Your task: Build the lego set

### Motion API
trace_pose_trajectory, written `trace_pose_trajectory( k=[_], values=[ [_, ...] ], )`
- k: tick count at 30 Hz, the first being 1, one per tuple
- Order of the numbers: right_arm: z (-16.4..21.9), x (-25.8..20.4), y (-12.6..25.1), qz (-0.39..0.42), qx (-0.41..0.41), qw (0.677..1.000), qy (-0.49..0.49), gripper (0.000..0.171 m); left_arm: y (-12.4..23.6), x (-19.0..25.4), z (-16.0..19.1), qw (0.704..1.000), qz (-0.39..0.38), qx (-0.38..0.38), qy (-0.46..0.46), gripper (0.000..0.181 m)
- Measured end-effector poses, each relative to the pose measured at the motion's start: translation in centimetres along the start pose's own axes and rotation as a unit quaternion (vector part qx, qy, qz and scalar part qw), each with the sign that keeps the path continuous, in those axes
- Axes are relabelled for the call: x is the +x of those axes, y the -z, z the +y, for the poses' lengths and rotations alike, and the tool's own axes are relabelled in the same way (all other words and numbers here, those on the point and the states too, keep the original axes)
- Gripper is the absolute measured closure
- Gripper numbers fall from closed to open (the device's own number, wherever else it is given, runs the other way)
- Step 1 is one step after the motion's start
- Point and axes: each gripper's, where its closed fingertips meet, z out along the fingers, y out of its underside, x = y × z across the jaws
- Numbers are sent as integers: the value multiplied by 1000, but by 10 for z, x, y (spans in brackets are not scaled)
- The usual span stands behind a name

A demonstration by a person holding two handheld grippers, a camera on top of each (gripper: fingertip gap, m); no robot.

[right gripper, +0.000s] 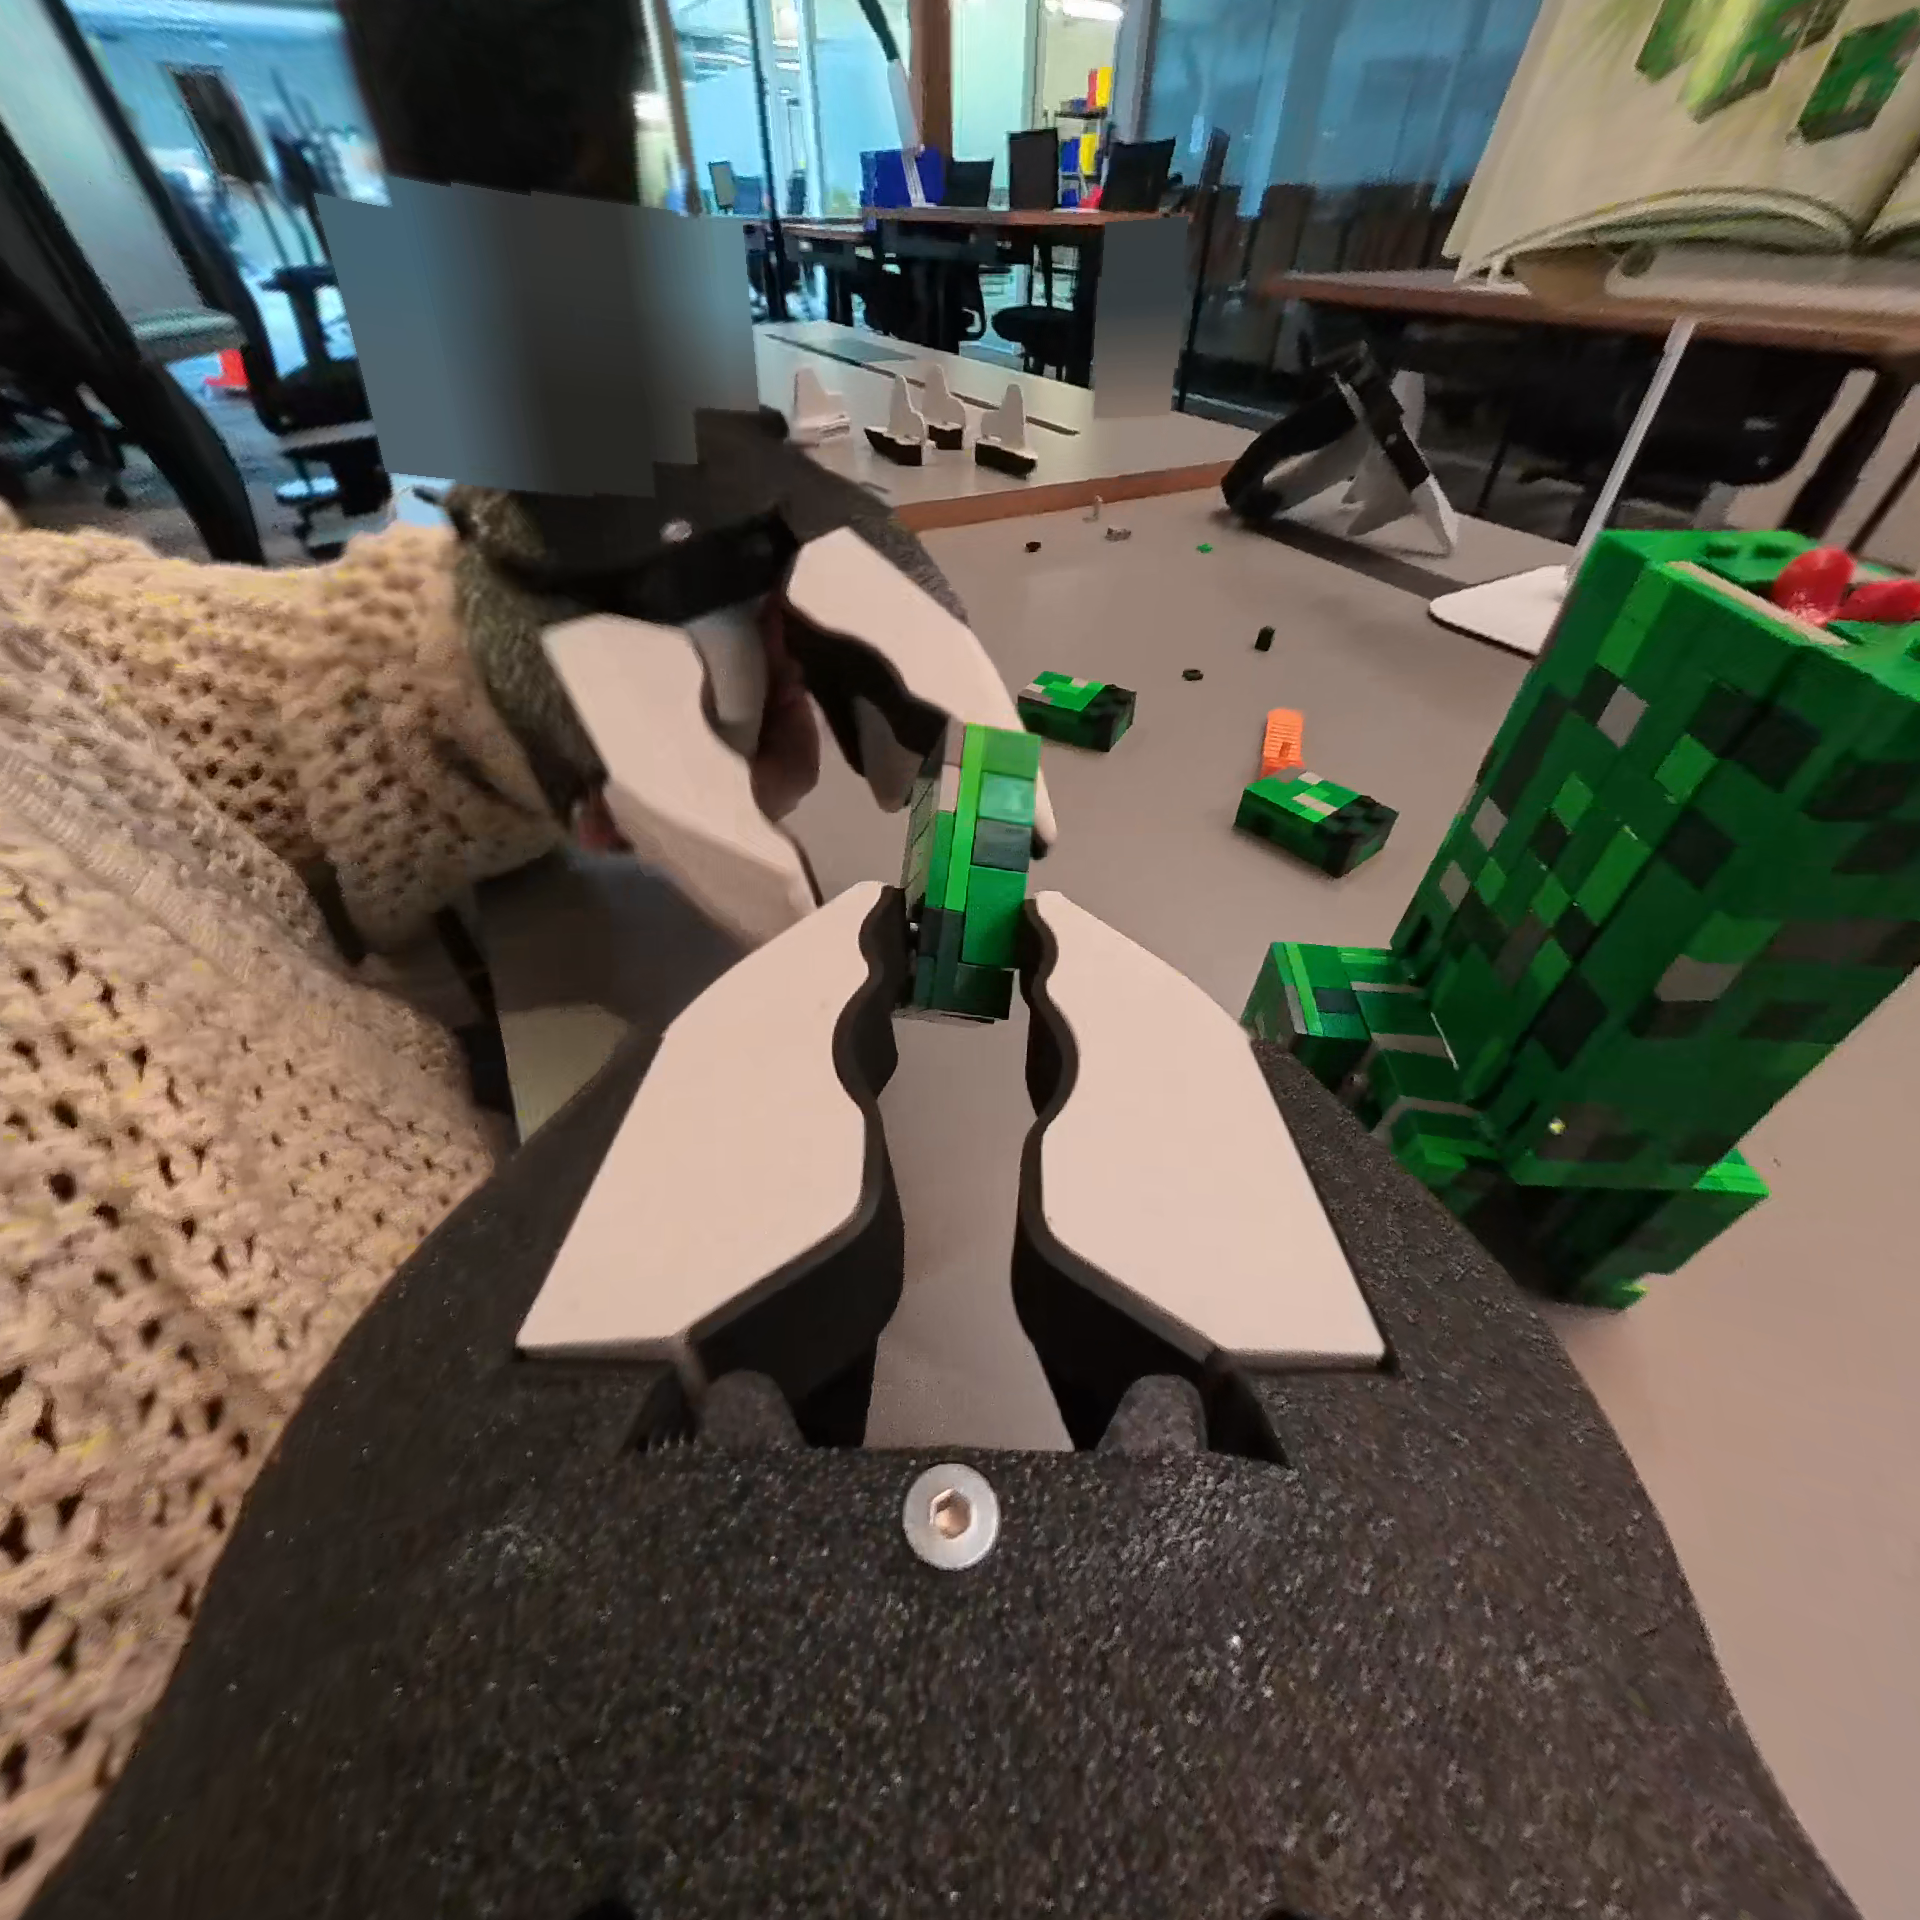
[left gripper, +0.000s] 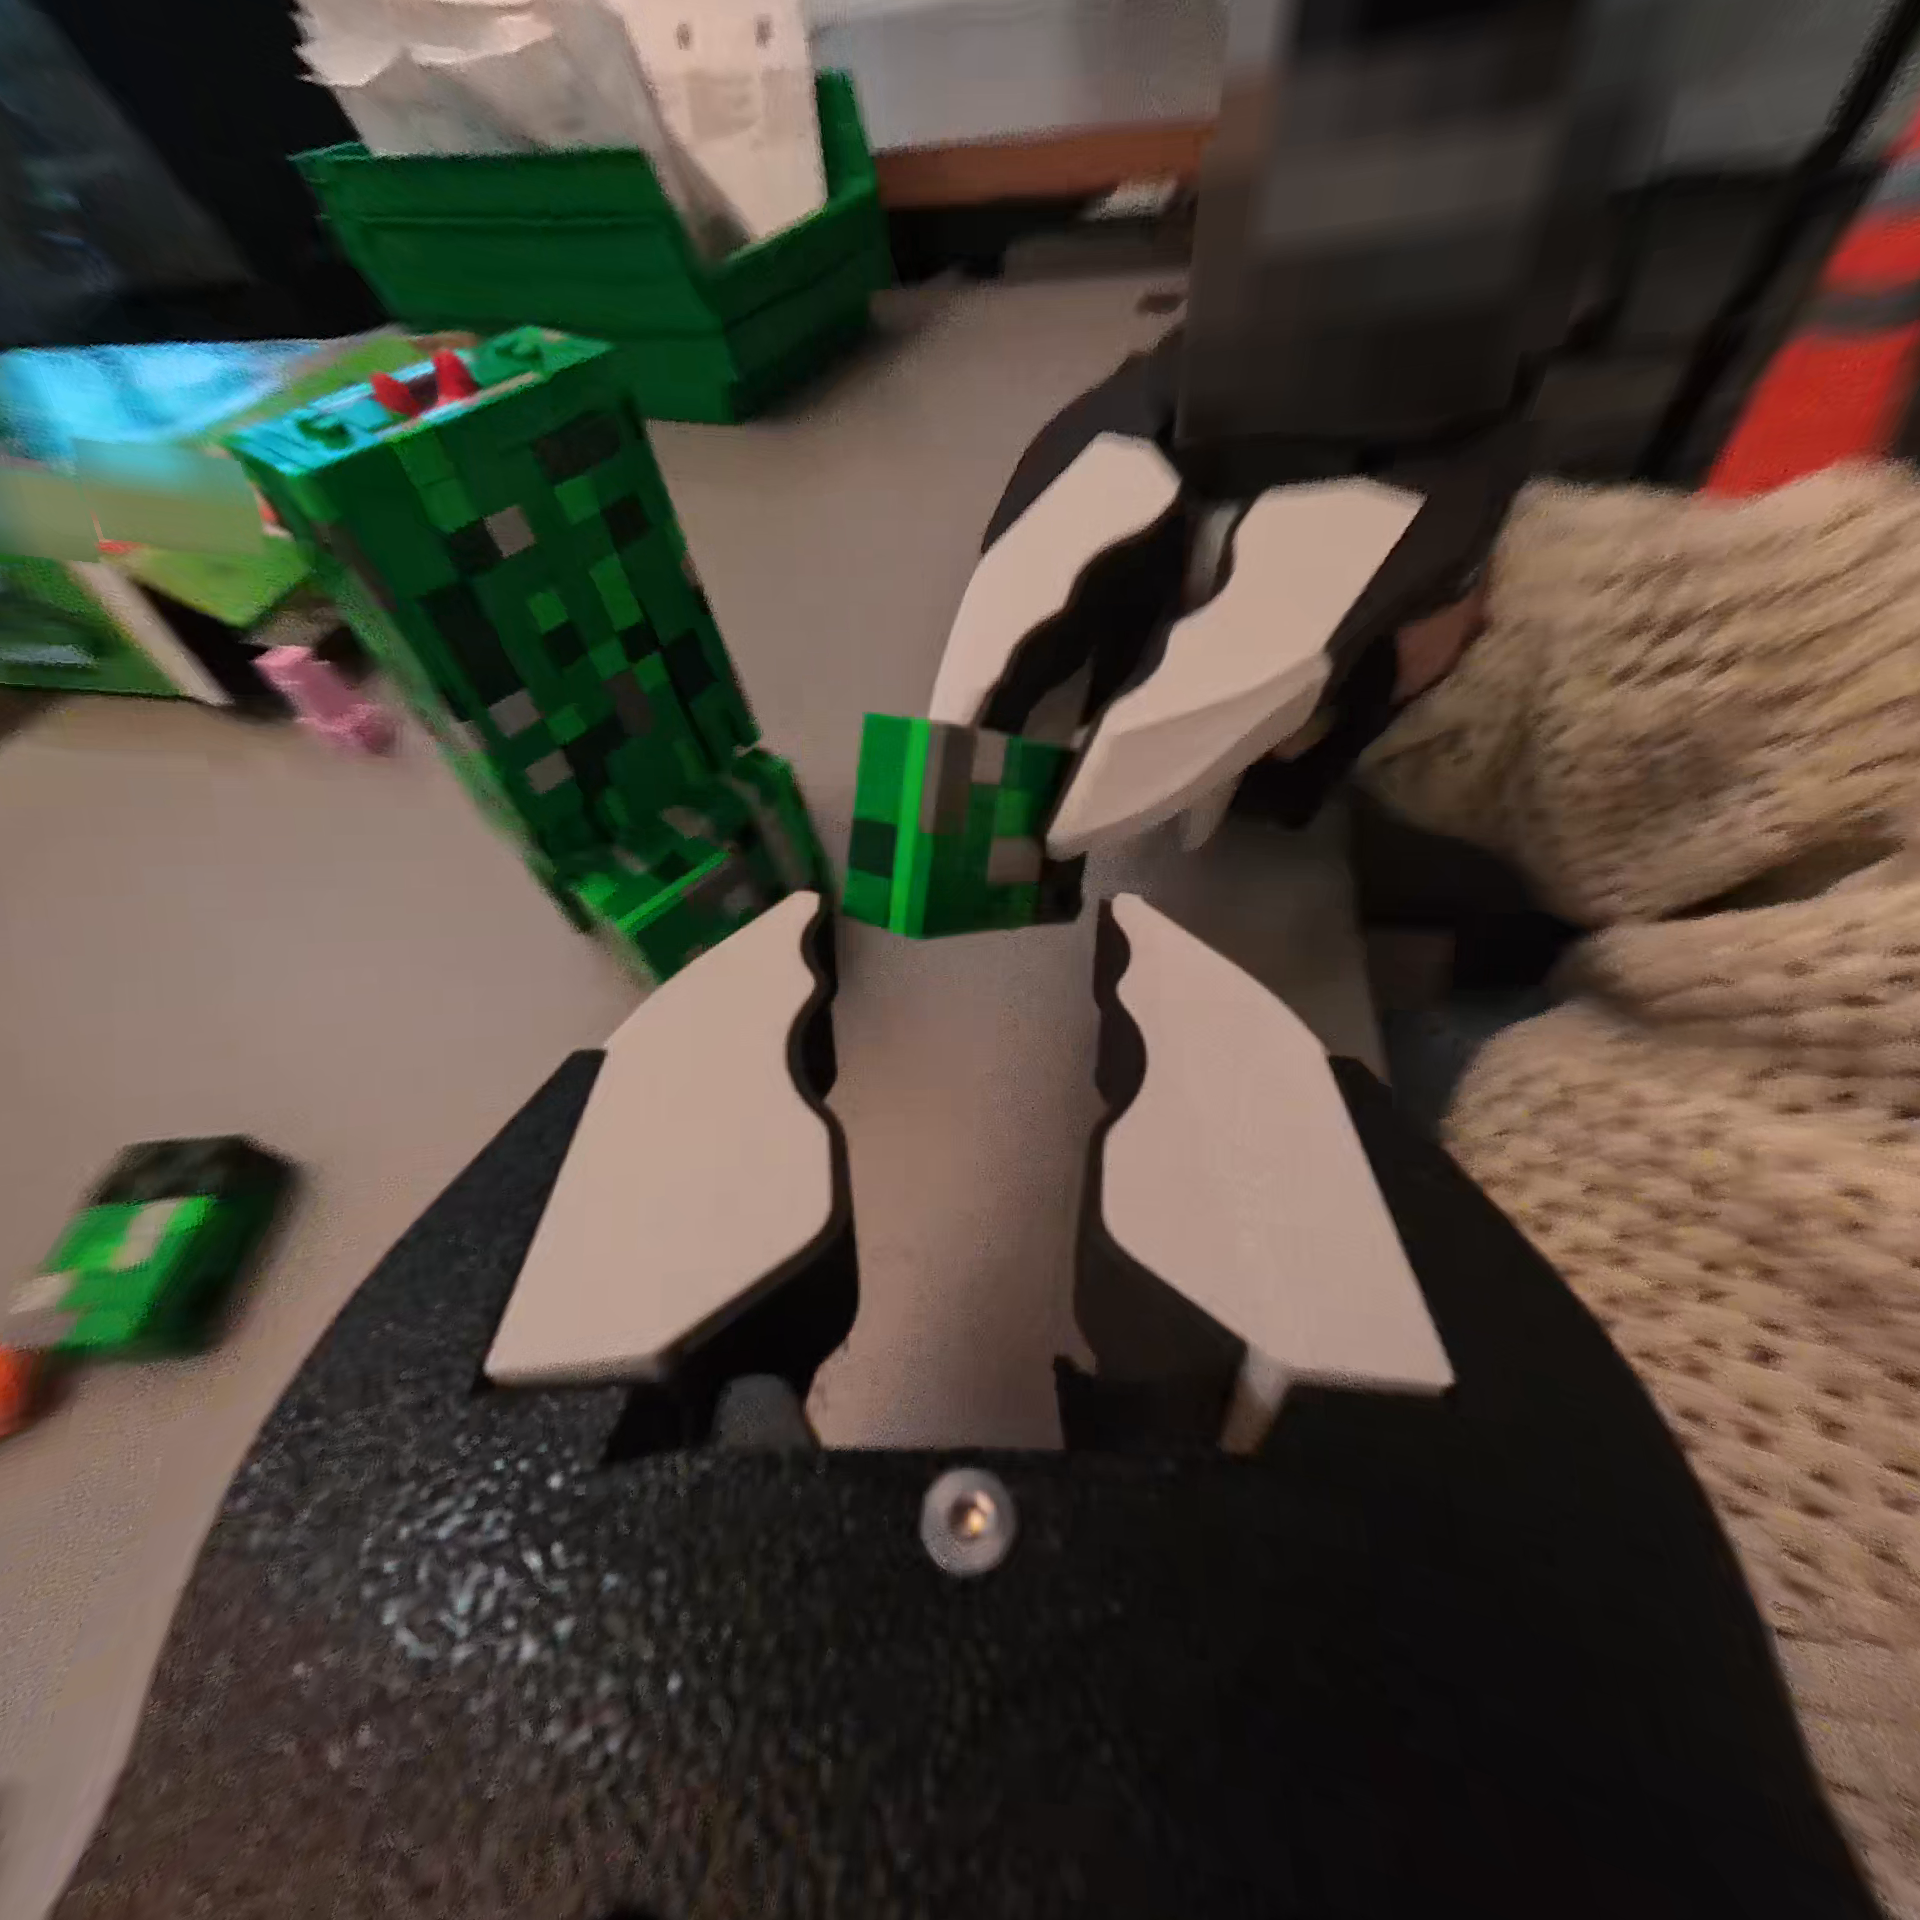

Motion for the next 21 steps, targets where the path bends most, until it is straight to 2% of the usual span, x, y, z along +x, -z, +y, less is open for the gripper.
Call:
trace_pose_trajectory(
  k=[2, 4, 9, 13, 18, 21],
  values=[
    [4, -1, 5, -12, 4, 1000, 8, 151, -2, 4, -1, 998, 49, 8, 34, 144],
    [9, -4, 8, -29, 1, 1000, 9, 151, -8, 6, 5, 998, 62, -5, 22, 153],
    [16, 0, 16, -25, -5, 1000, 16, 151, -14, 9, 3, 996, 90, 1, 27, 161],
    [26, 8, 16, -7, -56, 998, 22, 141, -23, -2, 15, 994, 50, -88, -46, 163],
    [38, 15, 19, 7, -121, 990, 68, 139, -31, -9, 23, 980, 49, -162, -101, 163],
    [40, 20, 21, 25, -147, 984, 93, 131, -33, -15, 29, 969, 49, -205, -126, 163]
  ],
)
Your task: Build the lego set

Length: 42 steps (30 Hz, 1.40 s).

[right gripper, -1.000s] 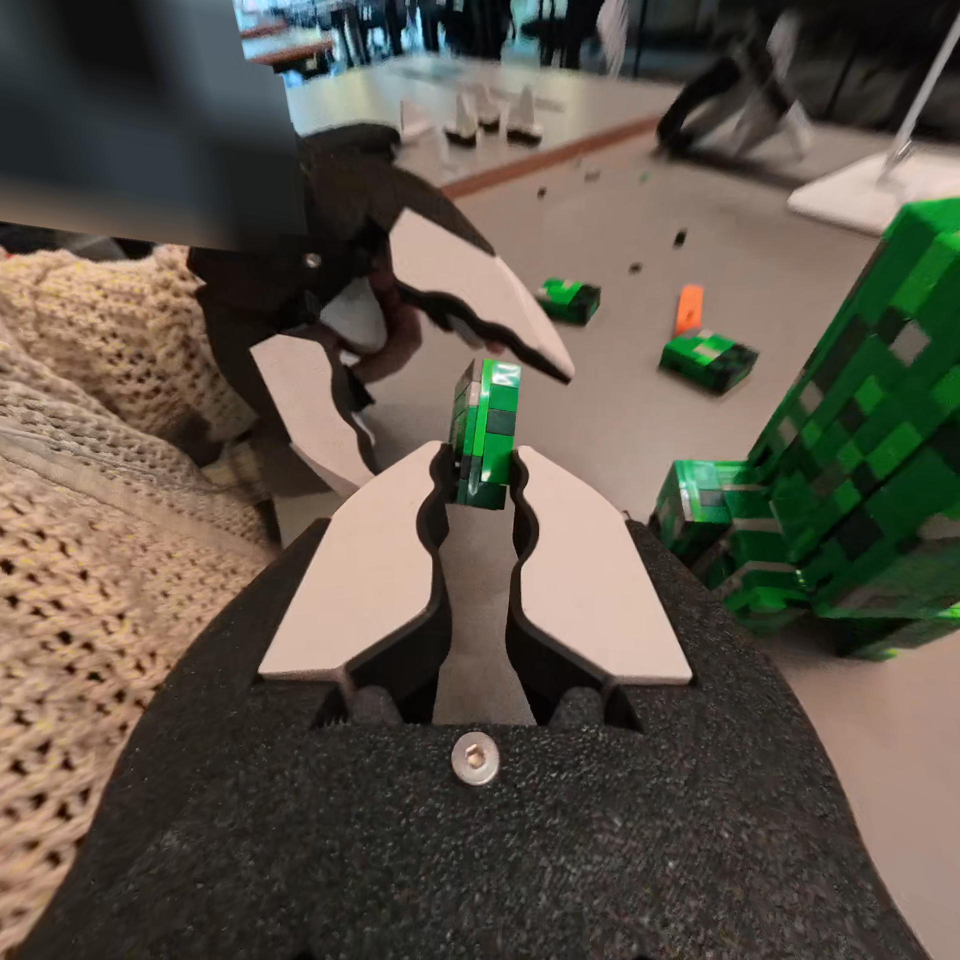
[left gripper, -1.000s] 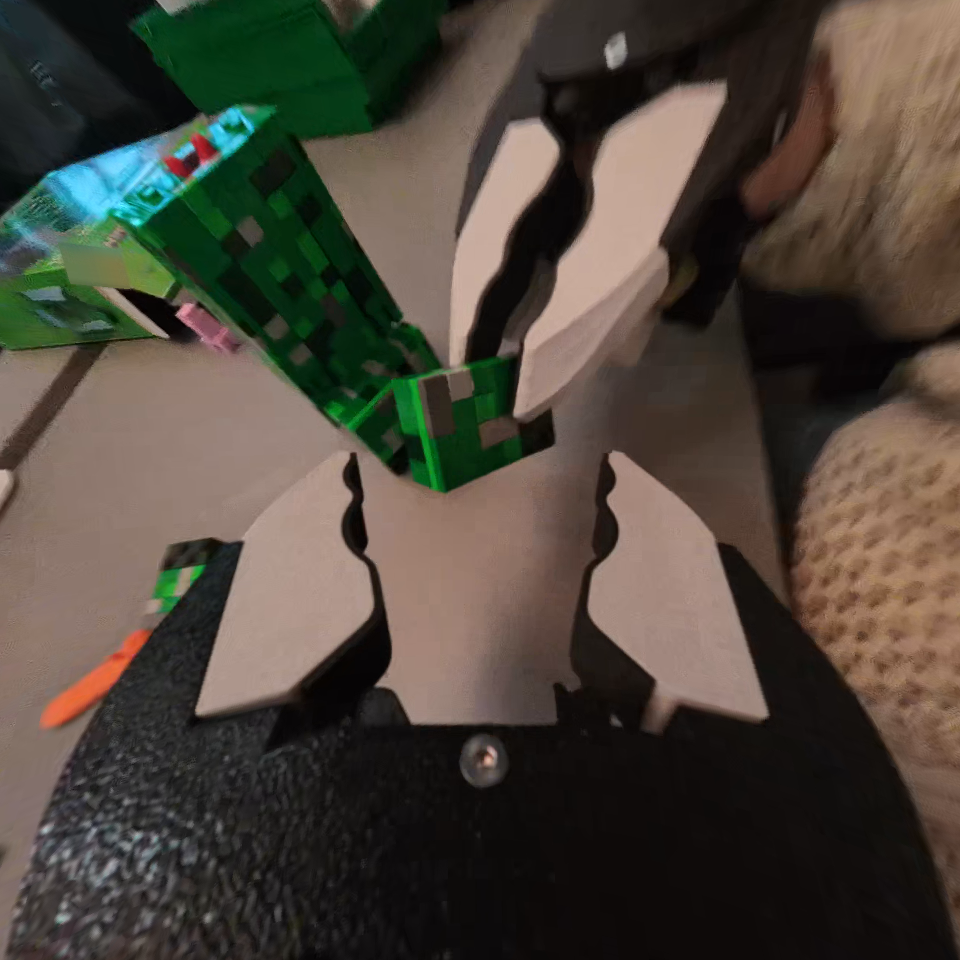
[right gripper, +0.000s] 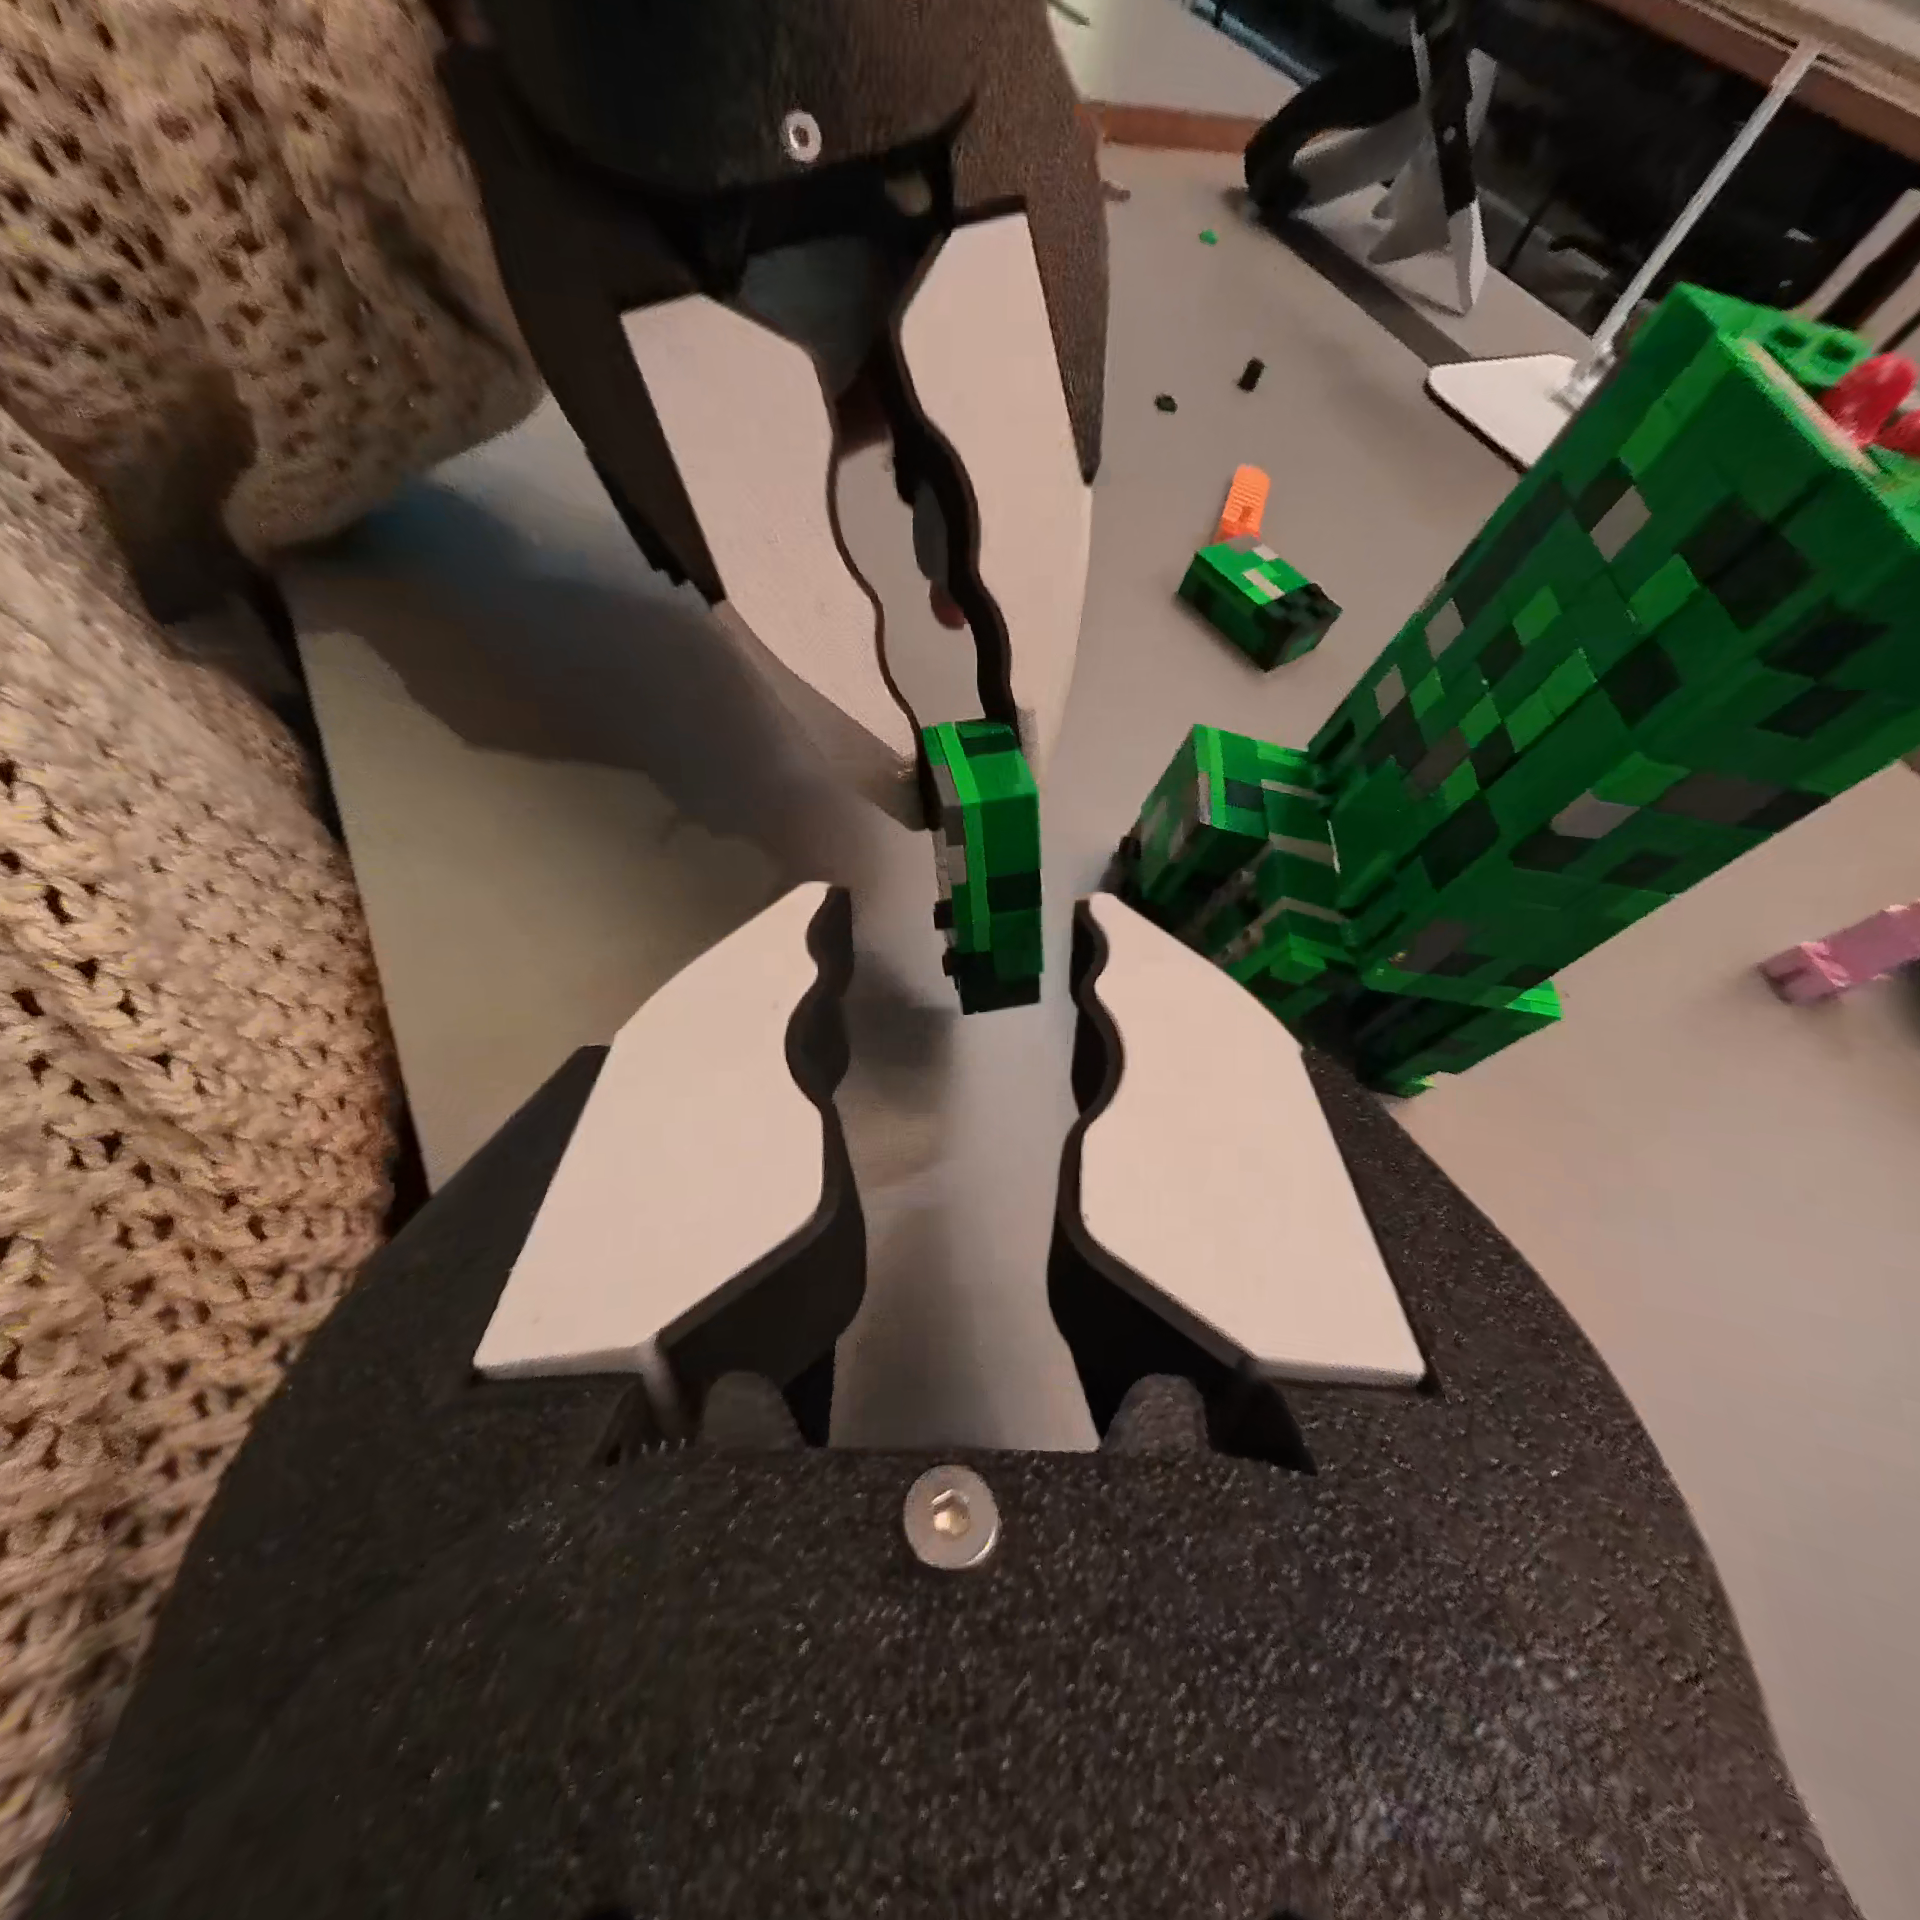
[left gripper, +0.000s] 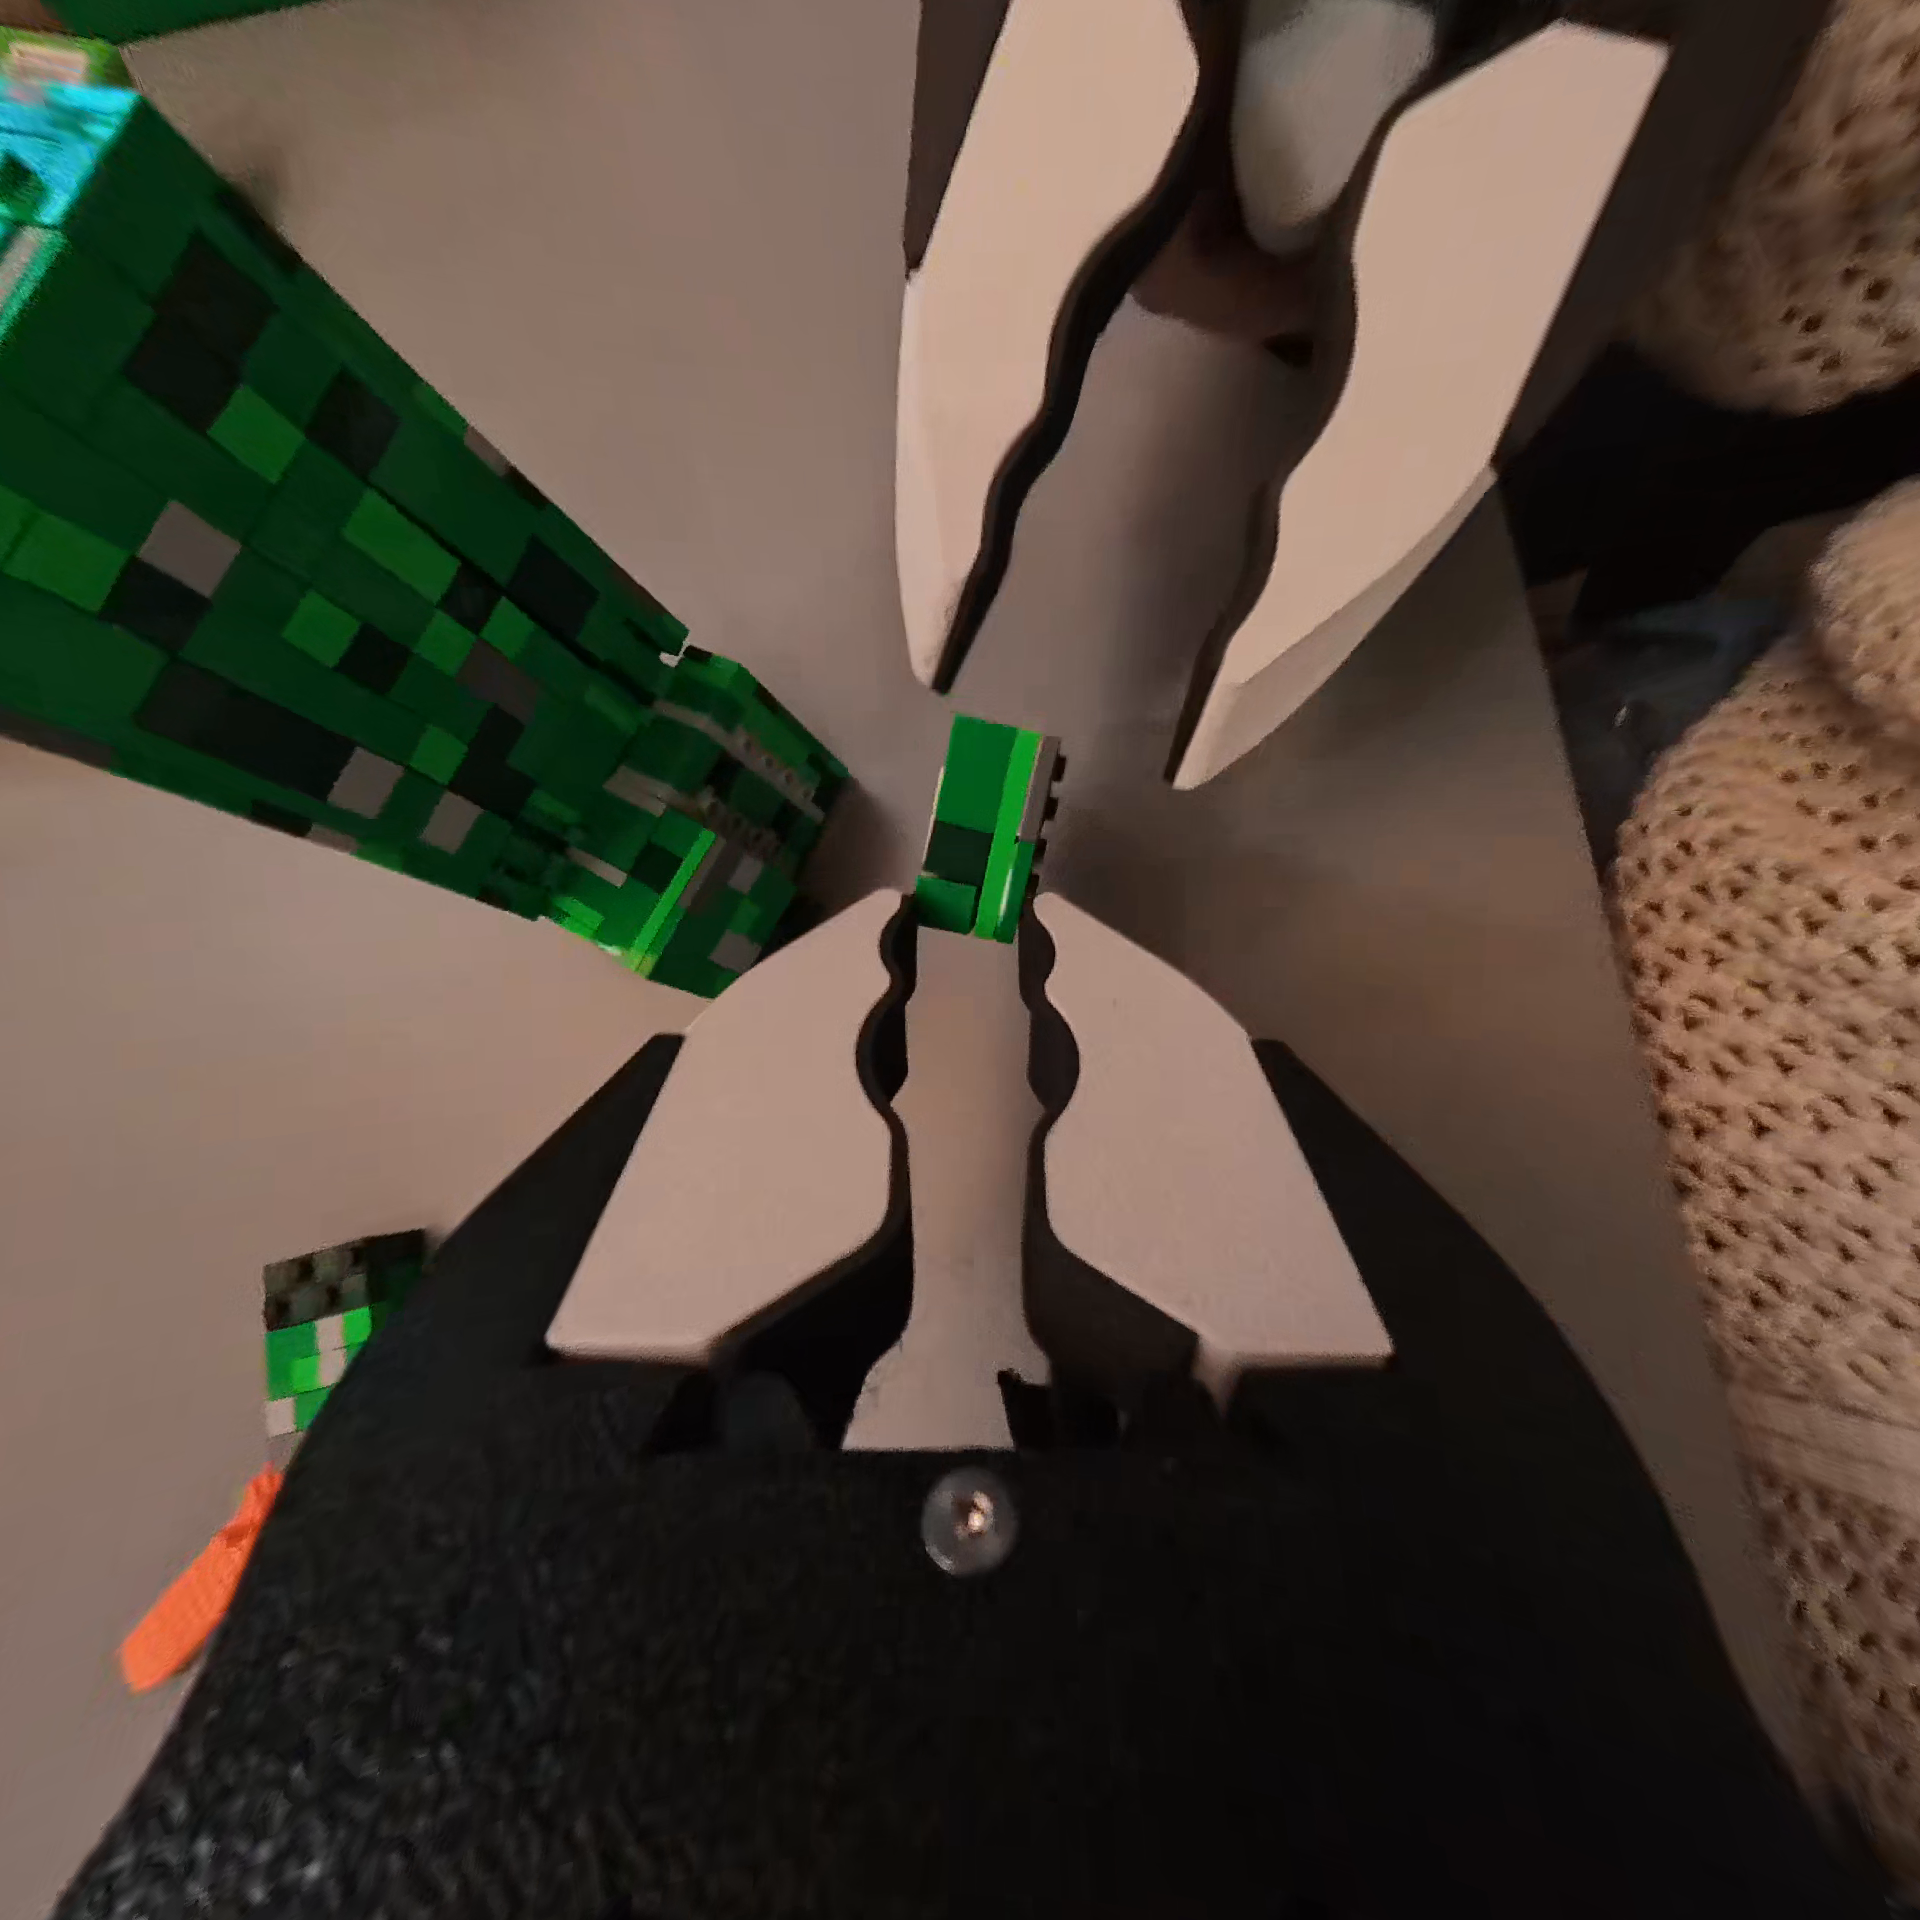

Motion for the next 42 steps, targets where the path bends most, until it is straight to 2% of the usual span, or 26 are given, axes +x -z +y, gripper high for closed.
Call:
trace_pose_trajectory(
  k=[4, 8, 13, 17, 21, 25, 27, 32, 34, 42],
  values=[
    [0, 1, -3, 4, -21, 1000, 18, 133, -6, 4, 0, 999, 24, -26, -41, 163],
    [8, 4, -7, -6, -58, 998, 0, 154, -11, 4, -1, 998, 30, -33, -53, 163],
    [9, 13, -10, -5, -26, 999, -45, 154, -6, -7, -2, 998, -24, 6, -51, 162],
    [16, 37, -9, 61, 0, 996, -60, 154, 13, -29, 4, 995, -86, 51, -1, 155],
    [17, 45, -11, 69, 5, 995, -66, 154, 17, -47, 12, 988, -111, 90, 62, 151],
    [16, 46, -15, 69, -1, 996, -63, 155, 10, -55, 13, 985, -126, 93, 68, 143],
    [12, 43, -15, 64, 6, 997, -53, 154, 10, -51, 4, 985, -119, 117, 50, 142],
    [-17, 16, -5, 18, 57, 998, 23, 154, 17, -16, -28, 979, -40, 198, -12, 150],
    [-20, 13, -2, 17, 55, 997, 46, 154, 19, -7, -32, 977, -25, 210, -31, 160],
    [-30, 7, 6, -5, 66, 996, 51, 154, 29, -1, -42, 966, -38, 248, -61, 162]
  ],
)
